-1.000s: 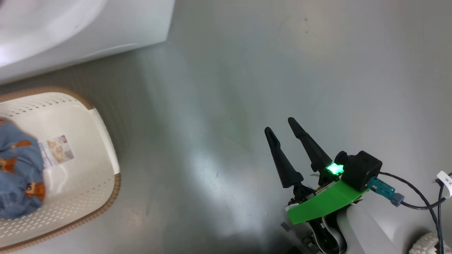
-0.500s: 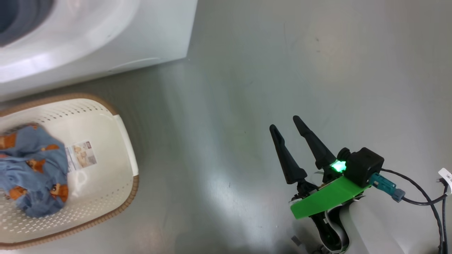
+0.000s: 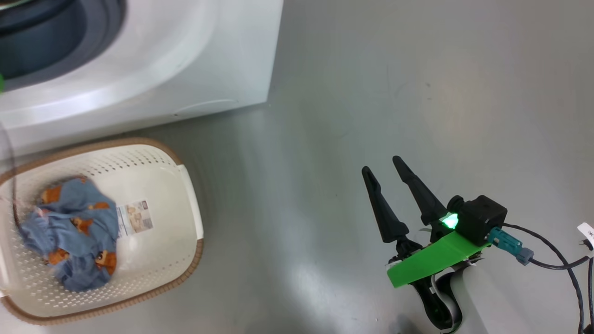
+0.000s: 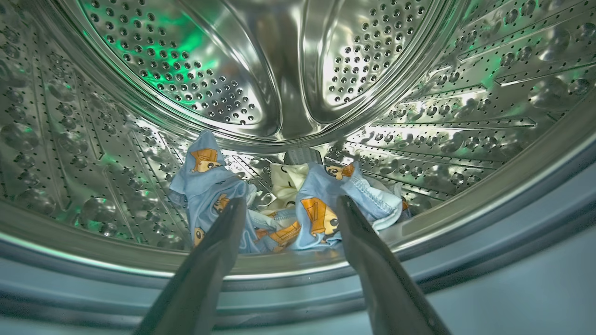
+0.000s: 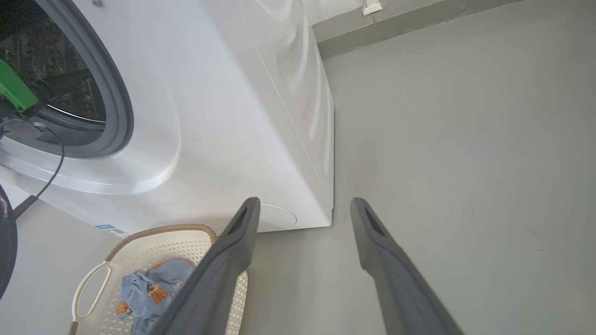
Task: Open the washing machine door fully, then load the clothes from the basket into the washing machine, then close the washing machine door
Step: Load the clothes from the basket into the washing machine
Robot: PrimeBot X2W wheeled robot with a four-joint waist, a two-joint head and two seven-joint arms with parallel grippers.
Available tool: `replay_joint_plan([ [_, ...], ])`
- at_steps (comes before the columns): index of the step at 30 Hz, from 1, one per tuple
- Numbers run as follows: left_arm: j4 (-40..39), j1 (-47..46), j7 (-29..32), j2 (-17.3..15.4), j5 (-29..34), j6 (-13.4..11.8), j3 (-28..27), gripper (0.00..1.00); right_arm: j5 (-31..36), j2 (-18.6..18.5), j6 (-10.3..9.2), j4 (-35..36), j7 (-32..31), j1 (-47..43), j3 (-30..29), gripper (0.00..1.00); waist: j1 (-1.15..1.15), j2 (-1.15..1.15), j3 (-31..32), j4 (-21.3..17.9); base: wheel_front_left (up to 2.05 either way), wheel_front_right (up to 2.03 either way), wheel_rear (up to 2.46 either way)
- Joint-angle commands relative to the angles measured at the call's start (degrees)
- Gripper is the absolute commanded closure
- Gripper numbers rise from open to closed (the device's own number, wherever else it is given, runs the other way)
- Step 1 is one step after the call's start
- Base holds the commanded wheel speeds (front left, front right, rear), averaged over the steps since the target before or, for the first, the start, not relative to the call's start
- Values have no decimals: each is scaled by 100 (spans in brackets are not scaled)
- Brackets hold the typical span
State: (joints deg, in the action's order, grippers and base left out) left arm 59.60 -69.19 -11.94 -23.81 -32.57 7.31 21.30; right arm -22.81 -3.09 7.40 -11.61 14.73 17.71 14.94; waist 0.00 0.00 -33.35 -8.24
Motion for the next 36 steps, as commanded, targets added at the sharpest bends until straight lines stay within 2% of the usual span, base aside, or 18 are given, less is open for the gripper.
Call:
replay_joint_plan([
  [1,-76,115,-90,-257,-83,10,-67,0,52,22,9,84,27,-130,95,0,0,0,144,82,0,0,0],
  [12,-555,1077,-299,-119,-201,7,-181,0,80,22,9,-59,27,-270,-35,0,0,0,677,236,0,0,0],
  [16,-1246,1665,-304,-106,-155,-110,-561,0,97,22,9,-104,27,-346,-92,0,0,0,923,287,0,0,0],
  [17,-1640,2039,-304,-114,-46,-191,-748,0,103,22,9,-138,27,-384,-100,0,0,0,1062,297,0,0,0],
  [18,-1640,2039,-304,-114,-46,-191,-748,0,103,22,9,-138,27,-384,-100,0,0,0,1062,297,0,0,0],
  [24,-2763,3193,-305,-24,295,-397,-1293,0,119,22,9,-211,27,-489,-119,0,0,0,1455,322,0,0,0],
  [31,-3990,4440,-305,305,775,-511,-1842,0,173,22,9,-241,27,-631,-201,0,0,0,1907,386,0,0,0],
  [36,-4590,5302,-306,605,1088,-512,-2174,0,213,22,9,-249,27,-741,-243,0,0,0,2208,407,0,0,0],
])
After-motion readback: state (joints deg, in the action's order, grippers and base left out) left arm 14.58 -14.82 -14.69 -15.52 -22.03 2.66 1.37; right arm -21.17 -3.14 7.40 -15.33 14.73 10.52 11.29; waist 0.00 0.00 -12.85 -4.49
